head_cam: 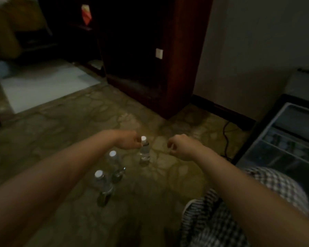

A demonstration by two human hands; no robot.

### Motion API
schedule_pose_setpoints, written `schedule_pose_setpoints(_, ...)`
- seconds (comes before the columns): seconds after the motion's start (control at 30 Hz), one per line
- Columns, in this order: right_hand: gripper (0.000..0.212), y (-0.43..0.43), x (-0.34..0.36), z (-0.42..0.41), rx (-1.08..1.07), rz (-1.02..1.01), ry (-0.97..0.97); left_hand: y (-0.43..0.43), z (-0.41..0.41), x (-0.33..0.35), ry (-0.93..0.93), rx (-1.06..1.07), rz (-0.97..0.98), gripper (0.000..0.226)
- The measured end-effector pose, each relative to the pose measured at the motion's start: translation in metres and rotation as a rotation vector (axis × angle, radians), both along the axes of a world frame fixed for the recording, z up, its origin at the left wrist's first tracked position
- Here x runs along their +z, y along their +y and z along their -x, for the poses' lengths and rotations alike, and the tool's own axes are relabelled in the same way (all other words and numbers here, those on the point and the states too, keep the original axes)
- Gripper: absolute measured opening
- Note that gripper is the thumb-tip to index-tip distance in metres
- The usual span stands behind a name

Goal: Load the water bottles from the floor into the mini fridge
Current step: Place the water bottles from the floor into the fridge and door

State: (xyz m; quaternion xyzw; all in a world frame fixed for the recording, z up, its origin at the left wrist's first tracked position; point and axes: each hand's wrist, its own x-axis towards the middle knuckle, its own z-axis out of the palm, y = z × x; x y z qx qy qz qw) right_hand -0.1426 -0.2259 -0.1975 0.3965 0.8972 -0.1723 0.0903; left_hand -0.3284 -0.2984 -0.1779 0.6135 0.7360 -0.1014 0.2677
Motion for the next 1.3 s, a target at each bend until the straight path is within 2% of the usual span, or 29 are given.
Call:
schedule_pose_setpoints(0.2, 0.028, -0.047, -0.058, 0.069, 0.138, 0.193, -0.043, -0.074, 0.075, -0.077, -0.070, 0.208, 0.091, 0.036)
schedule_pose_setpoints(0.33, 0.029, -0.062, -0.084, 0.100, 0.182, 0.236, -0.079, -0.105, 0.100, -0.125, -0.106, 0.353, 0.115, 0.037)
schedule_pose_setpoints(0.4, 0.029, -0.067, -0.096, 0.118, 0.210, 0.243, -0.103, -0.120, 0.109, -0.152, -0.181, 0.445, 0.113, 0.032)
schedule_pose_setpoints(0.47, 0.032, -0.070, -0.107, 0.137, 0.236, 0.248, -0.131, -0.132, 0.115, -0.179, -0.285, 0.563, 0.075, 0.029)
schedule_pose_setpoints(0.53, 0.037, -0.072, -0.116, 0.150, 0.247, 0.258, -0.137, -0.140, 0.113, -0.199, -0.374, 0.676, 0.026, 0.041)
schedule_pose_setpoints(0.63, 0.042, -0.072, -0.132, 0.169, 0.246, 0.289, -0.112, -0.142, 0.109, -0.225, -0.410, 0.778, -0.060, 0.062)
schedule_pose_setpoints(0.73, 0.041, -0.076, -0.147, 0.187, 0.257, 0.321, -0.068, -0.135, 0.115, -0.249, -0.547, 0.927, -0.180, 0.080)
schedule_pose_setpoints(0.83, 0.040, -0.082, -0.157, 0.192, 0.254, 0.357, -0.048, -0.121, 0.117, -0.261, -0.657, 1.047, -0.284, 0.081)
schedule_pose_setpoints(0.93, 0.045, -0.084, -0.169, 0.192, 0.239, 0.389, -0.024, -0.109, 0.117, -0.281, -0.661, 1.152, -0.323, 0.077)
schedule_pose_setpoints(1.13, 0.048, -0.083, -0.182, 0.179, 0.151, 0.411, 0.018, -0.106, 0.114, -0.316, -0.662, 1.209, -0.466, 0.076)
schedule_pose_setpoints(1.3, 0.049, -0.078, -0.188, 0.174, 0.054, 0.372, 0.032, -0.107, 0.114, -0.317, -0.611, 1.052, -0.465, 0.073)
